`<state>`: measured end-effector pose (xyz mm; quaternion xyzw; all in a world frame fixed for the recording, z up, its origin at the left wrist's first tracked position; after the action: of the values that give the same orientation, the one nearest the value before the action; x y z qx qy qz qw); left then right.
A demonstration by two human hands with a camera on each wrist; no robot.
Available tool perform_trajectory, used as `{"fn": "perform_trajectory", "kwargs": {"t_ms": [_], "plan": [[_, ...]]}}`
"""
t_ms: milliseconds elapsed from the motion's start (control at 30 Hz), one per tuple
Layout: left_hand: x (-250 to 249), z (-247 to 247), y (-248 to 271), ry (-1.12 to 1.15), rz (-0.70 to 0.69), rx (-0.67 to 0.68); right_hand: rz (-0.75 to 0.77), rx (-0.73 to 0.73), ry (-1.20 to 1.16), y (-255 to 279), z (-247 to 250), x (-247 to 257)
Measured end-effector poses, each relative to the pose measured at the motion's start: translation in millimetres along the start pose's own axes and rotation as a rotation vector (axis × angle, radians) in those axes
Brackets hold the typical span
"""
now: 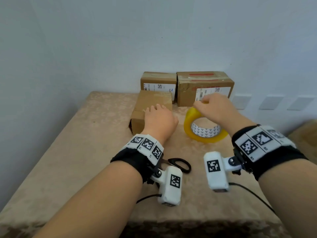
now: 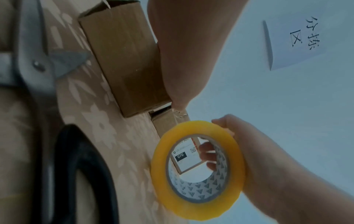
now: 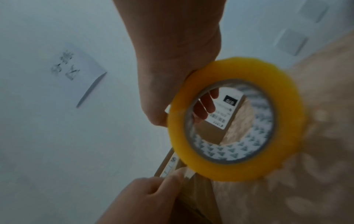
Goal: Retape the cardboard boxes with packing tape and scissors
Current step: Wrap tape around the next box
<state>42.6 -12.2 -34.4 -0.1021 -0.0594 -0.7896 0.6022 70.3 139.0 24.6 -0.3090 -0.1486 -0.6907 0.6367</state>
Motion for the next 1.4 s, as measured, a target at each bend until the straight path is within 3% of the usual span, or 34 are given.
{"fn": "perform_trajectory", "kwargs": {"t_ms": [167, 300, 600, 767, 933, 1000, 1133, 1233, 1400], "plan": [[1.9, 4.3, 5.2, 0.082, -0.151, -0.078, -0.033, -0.110, -0.263, 27.7, 8.4, -11.8], [20.7, -3.3, 13.2, 0.051, -0.264, -0.035, -0.052, 0.030, -0.244, 35.4, -9.1, 16.0], [20.3, -5.7, 16.9, 0.011, -0.219, -0.057, -0.153, 0.204, 0.004, 33.6, -37.4, 36.9], [17.5, -9.9, 13.6, -0.017, -0.234, -0.049, -0.213, 0.311, -0.046, 37.2, -43.9, 35.3], [17.0, -12.1, 9.6, -0.041, -0.229, -0.056, -0.277, 0.277, -0.051, 39.2, -31.9, 31.1], [22.4, -14.5, 9.1, -0.015, -0.225, -0.050, -0.363, 0.231, -0.133, 44.6, -26.5, 18.0], [41.8, -21.7, 8.0, 0.111, -0.118, 0.097, -0.432, 0.261, -0.582, 56.7, -40.3, 5.6], [42.9, -14.3, 14.0, 0.187, -0.114, 0.167, -0.390, 0.285, -0.625, 61.0, -43.4, 12.2], [60.5, 29.9, 45.6, 0.690, 0.027, -0.167, -0.461, 0.140, -0.759, 60.1, -40.4, 20.5]]}}
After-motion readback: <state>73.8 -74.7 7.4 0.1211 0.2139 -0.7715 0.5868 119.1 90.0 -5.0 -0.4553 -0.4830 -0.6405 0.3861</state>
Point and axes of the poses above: each hand's wrist, its own y-axis away from the middle knuckle, its own z-axis out of the back of the hand, x = y × z, the point moved 9 cm from there along -y, towards the middle knuckle, and after that the axes turned 12 degrees about -y, right-handed, at the moved point
